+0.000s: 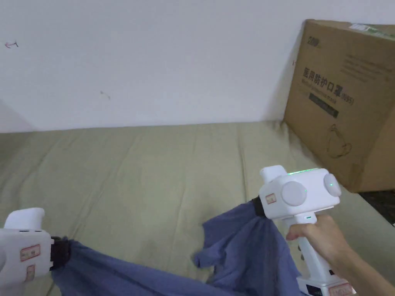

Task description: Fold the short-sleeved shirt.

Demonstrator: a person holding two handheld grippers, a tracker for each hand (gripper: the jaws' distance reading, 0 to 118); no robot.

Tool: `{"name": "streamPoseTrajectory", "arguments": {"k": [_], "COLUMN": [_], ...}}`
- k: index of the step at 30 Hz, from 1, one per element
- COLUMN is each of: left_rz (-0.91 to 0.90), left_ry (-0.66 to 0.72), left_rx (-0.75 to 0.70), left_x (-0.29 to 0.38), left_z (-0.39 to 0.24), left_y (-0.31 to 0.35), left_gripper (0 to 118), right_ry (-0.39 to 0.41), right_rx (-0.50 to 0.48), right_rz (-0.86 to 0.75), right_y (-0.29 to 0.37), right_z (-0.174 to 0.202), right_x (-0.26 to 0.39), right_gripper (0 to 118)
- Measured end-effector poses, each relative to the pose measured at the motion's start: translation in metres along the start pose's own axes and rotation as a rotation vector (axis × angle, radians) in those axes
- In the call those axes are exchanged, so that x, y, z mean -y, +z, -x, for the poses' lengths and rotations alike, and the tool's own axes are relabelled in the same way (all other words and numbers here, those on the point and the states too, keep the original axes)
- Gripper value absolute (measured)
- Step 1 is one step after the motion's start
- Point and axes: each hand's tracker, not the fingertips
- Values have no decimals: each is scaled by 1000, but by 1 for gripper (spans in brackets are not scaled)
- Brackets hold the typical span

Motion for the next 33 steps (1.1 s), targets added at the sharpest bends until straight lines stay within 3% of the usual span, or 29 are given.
{"name": "streamPoseTrajectory", "arguments": {"k": [6, 10, 13, 19, 22, 33], "left_rz": [-147, -254, -317, -432, -476, -648], "left_ry": [-35, -97, -103, -137, -102, -101], "left_rx": [-61, -111, -108, -173, -175, -286], "left_x": [-44, -78, -110, -174, -212, -347], "left_z": [5, -3, -11, -30, -32, -50], "left_y": [63, 104, 133, 168, 176, 183], "left_gripper": [1, 1, 1, 1, 1, 1], "right_ry": [-124, -125, -184, -213, -282, -225], "right_rx": [72, 180, 118, 143, 128, 204], "right_rz": [-178, -260, -335, -415, -466, -594], "right_y": [108, 170, 205, 237, 244, 273], "right_z": [-51, -62, -65, -60, -63, -54], "right_x": [-37, -57, -72, -122, -159, -295], "right_gripper": [2, 2, 2, 2, 2, 2]}}
